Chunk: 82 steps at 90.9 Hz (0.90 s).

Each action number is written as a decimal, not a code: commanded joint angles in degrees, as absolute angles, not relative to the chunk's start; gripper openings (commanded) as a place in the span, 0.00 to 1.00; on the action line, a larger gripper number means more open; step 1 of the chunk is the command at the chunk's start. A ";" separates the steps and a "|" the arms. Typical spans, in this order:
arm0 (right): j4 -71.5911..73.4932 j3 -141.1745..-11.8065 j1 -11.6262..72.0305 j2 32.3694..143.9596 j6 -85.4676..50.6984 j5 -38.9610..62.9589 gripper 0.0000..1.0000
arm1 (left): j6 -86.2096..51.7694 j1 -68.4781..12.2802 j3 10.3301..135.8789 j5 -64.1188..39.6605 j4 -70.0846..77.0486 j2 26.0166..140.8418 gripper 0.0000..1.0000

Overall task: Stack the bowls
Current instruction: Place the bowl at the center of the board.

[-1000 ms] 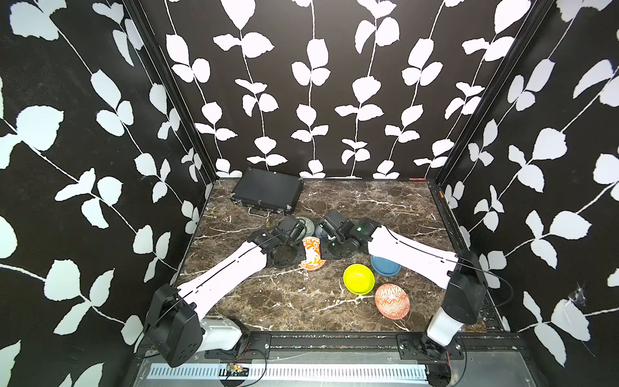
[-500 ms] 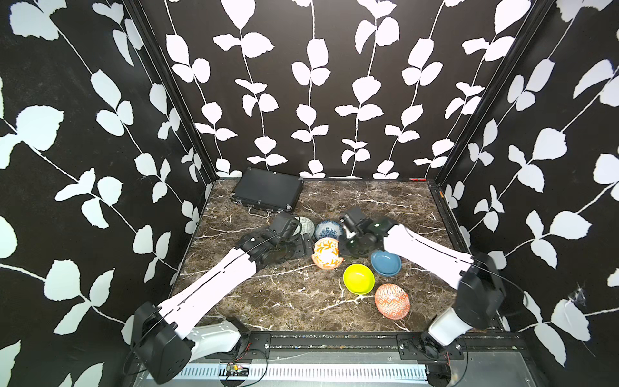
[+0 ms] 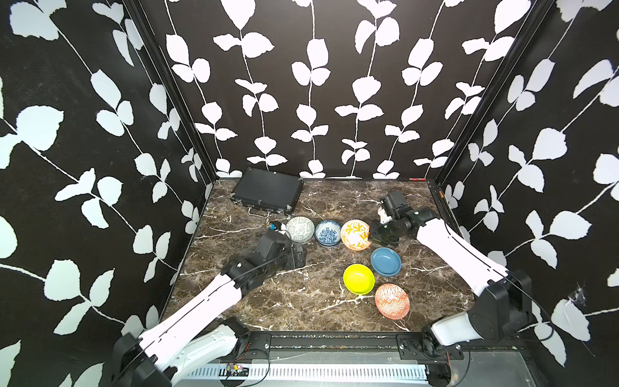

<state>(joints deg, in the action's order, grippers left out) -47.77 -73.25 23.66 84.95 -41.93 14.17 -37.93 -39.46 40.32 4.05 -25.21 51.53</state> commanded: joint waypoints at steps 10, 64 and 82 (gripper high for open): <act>-45.33 -74.76 19.19 87.54 -39.26 17.69 0.00 | -36.77 -39.73 32.47 9.46 -16.68 40.51 0.99; -39.38 -77.67 14.95 100.84 -37.68 20.47 0.00 | -36.53 -33.94 30.44 6.15 -10.63 45.18 0.99; -39.36 -79.11 14.86 104.13 -37.12 20.30 0.00 | -37.35 -32.65 29.57 4.75 -9.51 45.35 0.99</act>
